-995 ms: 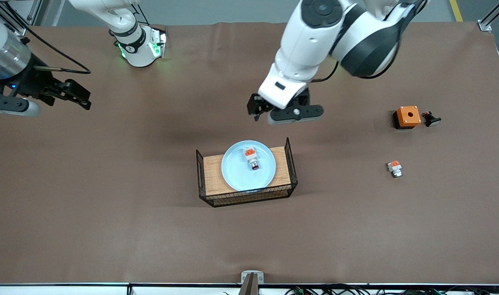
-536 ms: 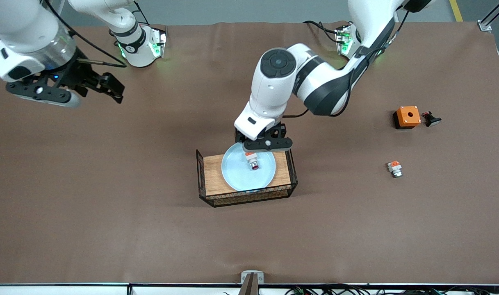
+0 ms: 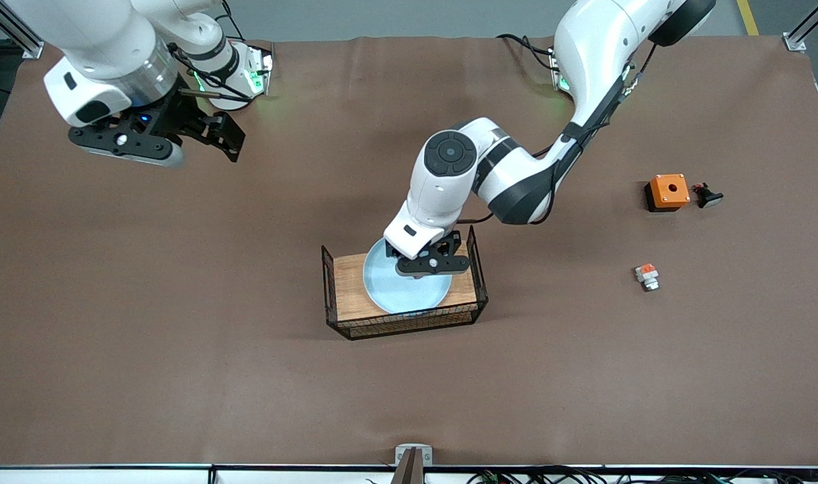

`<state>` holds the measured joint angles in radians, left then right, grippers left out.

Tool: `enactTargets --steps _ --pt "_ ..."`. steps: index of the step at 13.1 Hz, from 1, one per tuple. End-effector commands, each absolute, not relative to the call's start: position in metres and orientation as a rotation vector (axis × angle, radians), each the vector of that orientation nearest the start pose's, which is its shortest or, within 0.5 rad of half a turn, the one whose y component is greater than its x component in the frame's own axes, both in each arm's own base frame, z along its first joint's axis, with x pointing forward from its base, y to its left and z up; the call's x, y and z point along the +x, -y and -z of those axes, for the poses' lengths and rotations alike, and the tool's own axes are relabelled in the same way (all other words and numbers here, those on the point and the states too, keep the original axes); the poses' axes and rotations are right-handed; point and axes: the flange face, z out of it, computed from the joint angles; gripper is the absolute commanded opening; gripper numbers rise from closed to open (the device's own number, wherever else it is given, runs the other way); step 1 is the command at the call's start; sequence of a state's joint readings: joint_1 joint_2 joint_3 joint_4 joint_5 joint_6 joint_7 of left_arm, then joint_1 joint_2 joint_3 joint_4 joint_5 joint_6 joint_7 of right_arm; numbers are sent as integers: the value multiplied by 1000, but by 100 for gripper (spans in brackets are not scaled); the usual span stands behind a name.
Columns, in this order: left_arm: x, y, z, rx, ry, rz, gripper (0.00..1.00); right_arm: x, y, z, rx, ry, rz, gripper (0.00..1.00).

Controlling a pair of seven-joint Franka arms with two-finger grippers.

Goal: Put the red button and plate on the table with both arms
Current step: 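Lower the left gripper into the basket over the red button, then close the left gripper on the red button and lift it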

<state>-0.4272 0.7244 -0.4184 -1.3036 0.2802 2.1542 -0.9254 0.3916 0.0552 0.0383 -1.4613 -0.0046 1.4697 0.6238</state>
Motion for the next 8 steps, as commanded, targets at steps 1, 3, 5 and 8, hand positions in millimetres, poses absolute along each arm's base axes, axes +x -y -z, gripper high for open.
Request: enactTargets --steps 1,3,5,8 --pt "566 510 -347 -3252 72 264 74 514 -246 -634 -3142 -331 -62 100" --pt "566 512 -345 -3245 70 276 58 515 -248 -636 -3131 -327 -42 100" --pt "565 512 -348 -3250 75 271 33 516 -248 -636 -3129 -327 -36 100" --pt "562 511 -353 -3261 118 208 11 514 -257 -632 -3133 -306 -42 99"
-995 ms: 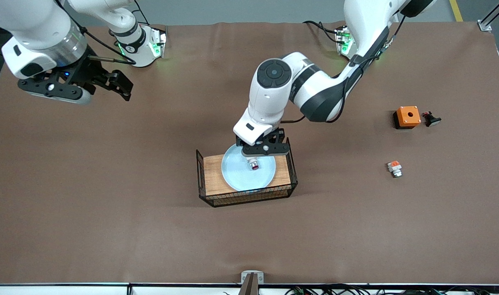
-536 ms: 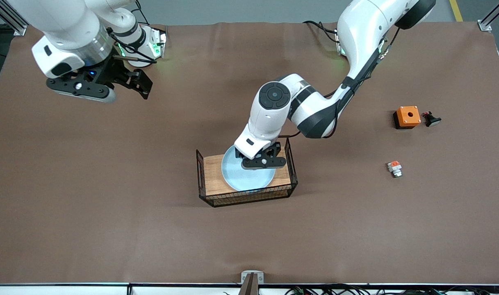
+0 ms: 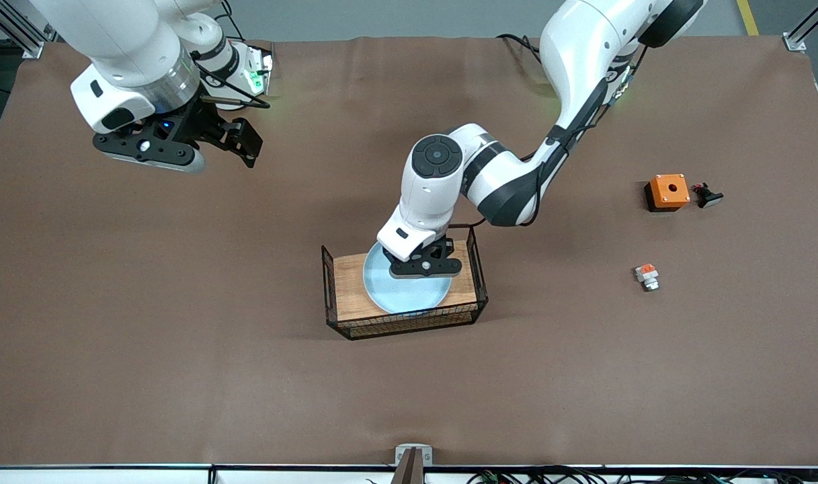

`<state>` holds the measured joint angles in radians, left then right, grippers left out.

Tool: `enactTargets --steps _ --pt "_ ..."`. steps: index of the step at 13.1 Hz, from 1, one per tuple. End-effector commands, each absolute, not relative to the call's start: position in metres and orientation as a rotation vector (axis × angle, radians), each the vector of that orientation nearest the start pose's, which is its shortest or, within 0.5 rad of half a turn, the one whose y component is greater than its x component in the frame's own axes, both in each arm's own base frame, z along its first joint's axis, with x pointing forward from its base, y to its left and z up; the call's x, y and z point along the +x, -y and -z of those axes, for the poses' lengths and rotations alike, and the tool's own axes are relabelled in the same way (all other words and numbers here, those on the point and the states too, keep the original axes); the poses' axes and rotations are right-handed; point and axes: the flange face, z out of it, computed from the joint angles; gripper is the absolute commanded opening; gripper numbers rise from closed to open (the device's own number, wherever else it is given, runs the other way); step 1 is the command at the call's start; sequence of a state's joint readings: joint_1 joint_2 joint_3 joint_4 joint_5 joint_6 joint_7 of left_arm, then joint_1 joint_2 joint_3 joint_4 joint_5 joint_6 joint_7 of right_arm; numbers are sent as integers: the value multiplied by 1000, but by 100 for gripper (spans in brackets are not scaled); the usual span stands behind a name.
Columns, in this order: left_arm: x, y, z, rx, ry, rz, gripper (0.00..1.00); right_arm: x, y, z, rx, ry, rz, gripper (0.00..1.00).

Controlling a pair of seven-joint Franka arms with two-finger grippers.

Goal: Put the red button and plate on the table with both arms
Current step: 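Close the left gripper on the red button and lift it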

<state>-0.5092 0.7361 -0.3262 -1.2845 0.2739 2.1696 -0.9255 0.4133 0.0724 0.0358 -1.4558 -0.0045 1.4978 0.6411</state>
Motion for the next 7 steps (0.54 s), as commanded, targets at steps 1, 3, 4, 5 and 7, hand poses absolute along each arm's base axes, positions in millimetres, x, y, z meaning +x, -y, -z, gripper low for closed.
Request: enactTargets --steps 1,3,4,5,7 --pt "560 509 -360 -3247 117 196 10 509 -273 -628 -3157 -300 -30 98" --pt "562 496 -394 -3233 142 211 10 504 -300 -622 -3122 -436 10 98" --pt "562 485 -419 -3218 158 222 9 502 -318 -619 -3093 -490 41 98" --pt "563 472 -445 -3206 178 234 9 500 -332 -611 -3095 -491 42 98" --pt "573 431 -507 -3257 308 259 10 500 -359 -593 -3080 -466 51 98"
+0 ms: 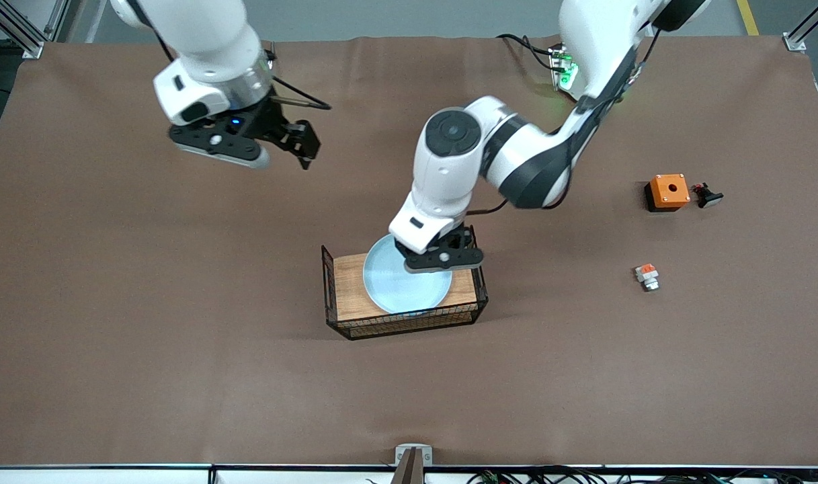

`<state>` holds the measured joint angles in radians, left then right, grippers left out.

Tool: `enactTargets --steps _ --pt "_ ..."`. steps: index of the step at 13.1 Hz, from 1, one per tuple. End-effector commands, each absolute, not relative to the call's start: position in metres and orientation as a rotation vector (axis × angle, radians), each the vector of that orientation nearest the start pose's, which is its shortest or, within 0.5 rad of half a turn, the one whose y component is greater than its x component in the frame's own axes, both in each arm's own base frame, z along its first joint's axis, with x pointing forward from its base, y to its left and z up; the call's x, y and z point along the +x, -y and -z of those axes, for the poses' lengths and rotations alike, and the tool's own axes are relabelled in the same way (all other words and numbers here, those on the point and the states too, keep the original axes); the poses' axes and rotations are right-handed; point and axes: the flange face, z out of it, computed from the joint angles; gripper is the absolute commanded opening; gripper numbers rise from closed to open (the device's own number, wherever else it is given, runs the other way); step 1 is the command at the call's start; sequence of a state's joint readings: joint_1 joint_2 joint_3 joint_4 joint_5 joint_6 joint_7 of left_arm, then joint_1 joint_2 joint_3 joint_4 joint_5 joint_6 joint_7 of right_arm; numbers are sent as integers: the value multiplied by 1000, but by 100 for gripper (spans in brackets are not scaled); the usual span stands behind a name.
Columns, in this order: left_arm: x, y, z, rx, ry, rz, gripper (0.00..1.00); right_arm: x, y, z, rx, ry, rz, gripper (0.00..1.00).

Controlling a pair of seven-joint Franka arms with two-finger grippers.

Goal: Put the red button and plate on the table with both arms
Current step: 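Close the left gripper on the red button and lift it, then carry the button toward the orange box while the right gripper reaches the plate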

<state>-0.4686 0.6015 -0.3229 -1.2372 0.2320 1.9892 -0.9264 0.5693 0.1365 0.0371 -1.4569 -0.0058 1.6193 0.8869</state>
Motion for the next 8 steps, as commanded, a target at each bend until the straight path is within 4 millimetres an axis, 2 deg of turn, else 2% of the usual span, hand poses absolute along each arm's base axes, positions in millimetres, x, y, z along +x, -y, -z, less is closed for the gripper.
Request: enactTargets --steps 1,2,3,4,6,8 --pt "587 395 -529 -3286 413 249 10 505 -367 -586 -3054 -501 66 98" --pt "593 366 -544 -3279 431 233 10 506 -383 -569 -3056 -511 62 98" --pt "600 337 -550 -3248 390 197 10 506 -397 -549 -3083 -504 42 98" --pt "609 304 -555 -3227 345 172 10 511 -409 -537 -3082 -492 47 98" --pt "626 235 -551 -3190 261 120 9 524 -424 -519 -3049 -476 94 98" --pt "637 176 -533 -3166 178 54 9 536 -434 -501 -3014 -453 141 98"
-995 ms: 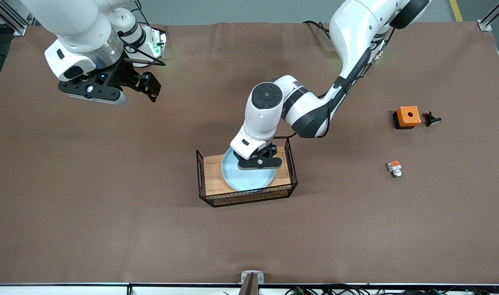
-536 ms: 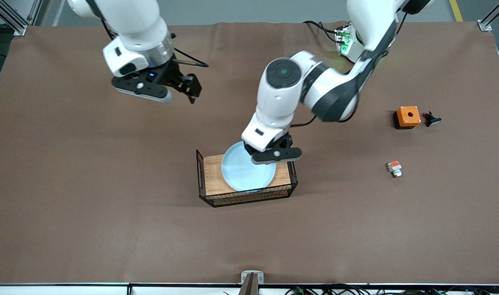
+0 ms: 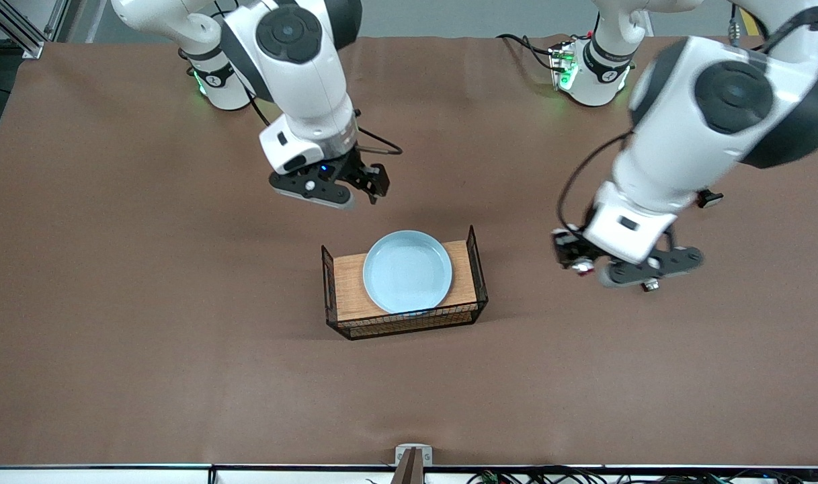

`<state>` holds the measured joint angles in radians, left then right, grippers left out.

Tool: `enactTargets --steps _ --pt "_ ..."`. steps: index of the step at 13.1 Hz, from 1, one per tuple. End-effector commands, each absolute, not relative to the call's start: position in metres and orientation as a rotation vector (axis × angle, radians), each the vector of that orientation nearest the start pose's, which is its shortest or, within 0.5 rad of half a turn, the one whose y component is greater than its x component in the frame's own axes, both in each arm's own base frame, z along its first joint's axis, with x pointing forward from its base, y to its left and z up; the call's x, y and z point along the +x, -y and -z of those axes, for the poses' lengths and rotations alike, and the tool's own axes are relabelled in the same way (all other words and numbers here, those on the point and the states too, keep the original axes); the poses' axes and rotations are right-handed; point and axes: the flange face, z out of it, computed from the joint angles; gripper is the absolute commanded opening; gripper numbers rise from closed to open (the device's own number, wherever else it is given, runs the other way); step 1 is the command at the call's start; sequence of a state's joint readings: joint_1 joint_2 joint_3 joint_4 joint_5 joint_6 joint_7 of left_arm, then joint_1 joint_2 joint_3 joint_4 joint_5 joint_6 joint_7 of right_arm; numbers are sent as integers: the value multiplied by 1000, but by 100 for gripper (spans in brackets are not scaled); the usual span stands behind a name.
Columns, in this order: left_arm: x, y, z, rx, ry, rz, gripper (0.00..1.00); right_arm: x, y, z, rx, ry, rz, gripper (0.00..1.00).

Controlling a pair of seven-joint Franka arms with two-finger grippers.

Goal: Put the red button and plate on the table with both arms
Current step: 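Carry the button toward the orange box while the right gripper reaches the plate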

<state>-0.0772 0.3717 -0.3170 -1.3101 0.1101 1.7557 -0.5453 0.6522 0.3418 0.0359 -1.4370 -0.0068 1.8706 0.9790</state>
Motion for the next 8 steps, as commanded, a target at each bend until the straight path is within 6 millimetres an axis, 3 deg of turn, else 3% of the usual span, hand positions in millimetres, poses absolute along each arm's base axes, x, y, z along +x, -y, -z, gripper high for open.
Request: enactTargets --steps 1,3,5,8 --pt "643 139 -518 -3155 155 9 9 541 -438 -490 -3008 -439 153 98" --pt "648 73 -480 -3135 245 -100 3 550 -445 -469 -3004 -423 166 98" --pt "649 18 -433 -3129 277 -193 3 558 -448 -451 -3039 -257 165 98" --pt "654 -52 -360 -3144 345 -252 4 575 -433 -431 -3070 -87 152 98"
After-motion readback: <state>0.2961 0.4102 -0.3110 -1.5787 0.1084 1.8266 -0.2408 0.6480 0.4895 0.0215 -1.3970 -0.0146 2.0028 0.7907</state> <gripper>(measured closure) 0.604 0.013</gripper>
